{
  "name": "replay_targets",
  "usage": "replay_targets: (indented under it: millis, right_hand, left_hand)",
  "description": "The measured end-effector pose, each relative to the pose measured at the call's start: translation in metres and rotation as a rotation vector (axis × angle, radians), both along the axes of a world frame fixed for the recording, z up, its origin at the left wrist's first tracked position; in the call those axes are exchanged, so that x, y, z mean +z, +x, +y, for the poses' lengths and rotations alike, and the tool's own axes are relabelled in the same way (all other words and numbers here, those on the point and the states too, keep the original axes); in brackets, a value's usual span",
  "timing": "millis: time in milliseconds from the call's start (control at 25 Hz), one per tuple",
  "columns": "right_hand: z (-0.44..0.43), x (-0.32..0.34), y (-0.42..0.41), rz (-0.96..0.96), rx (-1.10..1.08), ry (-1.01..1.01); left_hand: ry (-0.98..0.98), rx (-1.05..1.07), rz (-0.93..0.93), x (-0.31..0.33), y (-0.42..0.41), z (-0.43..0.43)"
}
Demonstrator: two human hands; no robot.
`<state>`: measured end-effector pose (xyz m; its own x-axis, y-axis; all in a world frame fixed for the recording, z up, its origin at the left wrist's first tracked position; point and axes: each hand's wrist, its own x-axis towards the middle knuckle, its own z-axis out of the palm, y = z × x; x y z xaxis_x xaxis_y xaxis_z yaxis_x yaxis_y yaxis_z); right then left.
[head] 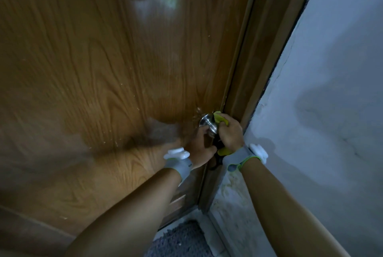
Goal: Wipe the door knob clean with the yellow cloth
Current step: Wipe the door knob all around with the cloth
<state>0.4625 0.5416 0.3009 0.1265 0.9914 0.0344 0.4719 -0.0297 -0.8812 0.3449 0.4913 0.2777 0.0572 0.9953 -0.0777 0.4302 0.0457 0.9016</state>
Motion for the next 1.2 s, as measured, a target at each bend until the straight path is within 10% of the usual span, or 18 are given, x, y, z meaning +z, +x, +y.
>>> replay_targets:
  millis: [520, 720, 1040, 1200]
  right_hand:
    - [-0.006, -0.015, -0.012, 0.958, -0.279, -0.667]
    - [-0.027, -0.024, -0.026, 1.167, -0.295, -0.537]
    - [0.002, -0.029, -0.016, 1.005, -0.474, -0.528]
    - [0.018, -0.037, -0.010, 0.514, -0.424, -0.409]
  left_hand:
    - [-0.044, -0.061, 0.064, 0.013, -0.015, 0.001]
    - [-0.076, -0.101, 0.051, 0.008, -0.019, -0.006]
    - [-0.078, -0.122, -0.007, 0.002, -0.017, -0.007]
    - [-0.063, -0.115, -0.103, -0.002, -0.016, -0.009]
